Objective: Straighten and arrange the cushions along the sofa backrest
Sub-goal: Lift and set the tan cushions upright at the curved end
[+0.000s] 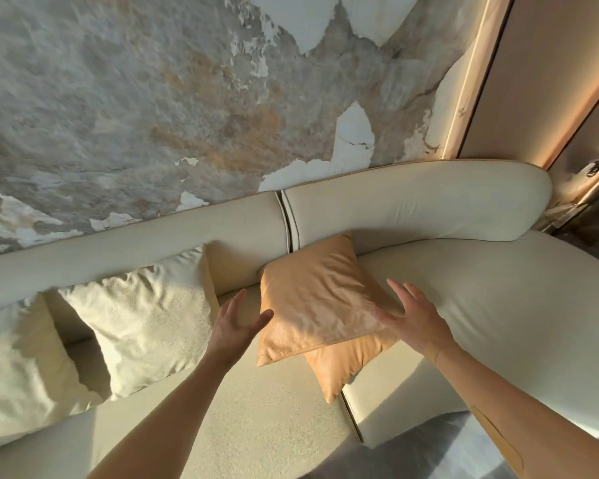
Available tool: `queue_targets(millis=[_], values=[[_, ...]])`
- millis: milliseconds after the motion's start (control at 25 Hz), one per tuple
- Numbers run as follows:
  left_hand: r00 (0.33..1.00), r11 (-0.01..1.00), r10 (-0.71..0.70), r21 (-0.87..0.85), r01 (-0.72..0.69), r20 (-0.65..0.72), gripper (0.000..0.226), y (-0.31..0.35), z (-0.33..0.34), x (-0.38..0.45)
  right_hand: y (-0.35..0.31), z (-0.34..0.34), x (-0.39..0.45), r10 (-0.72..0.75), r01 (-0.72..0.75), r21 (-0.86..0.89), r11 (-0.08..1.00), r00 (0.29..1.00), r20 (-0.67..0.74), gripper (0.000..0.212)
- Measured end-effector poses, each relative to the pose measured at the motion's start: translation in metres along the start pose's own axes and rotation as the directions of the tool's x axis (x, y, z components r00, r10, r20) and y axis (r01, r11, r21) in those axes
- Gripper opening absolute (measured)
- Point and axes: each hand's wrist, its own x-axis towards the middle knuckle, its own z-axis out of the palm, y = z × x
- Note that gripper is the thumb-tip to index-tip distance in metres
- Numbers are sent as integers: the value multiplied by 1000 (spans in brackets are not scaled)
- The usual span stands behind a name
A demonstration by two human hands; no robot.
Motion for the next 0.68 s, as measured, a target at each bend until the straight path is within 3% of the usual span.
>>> queue_targets(millis=[160, 360, 680], values=[[999, 999, -52, 3, 52, -11, 119, -7, 8, 30, -8, 6, 37, 1, -2, 36, 999, 1000, 31, 98], [989, 989, -145, 10, 145, -34, 121, -28, 44, 80, -1, 30, 115, -20, 17, 42, 999, 997, 70, 89], [943, 946, -322, 2, 324, -84, 127, -102, 130, 208, 66, 120, 251, -20, -8, 152, 988, 983, 181, 101]])
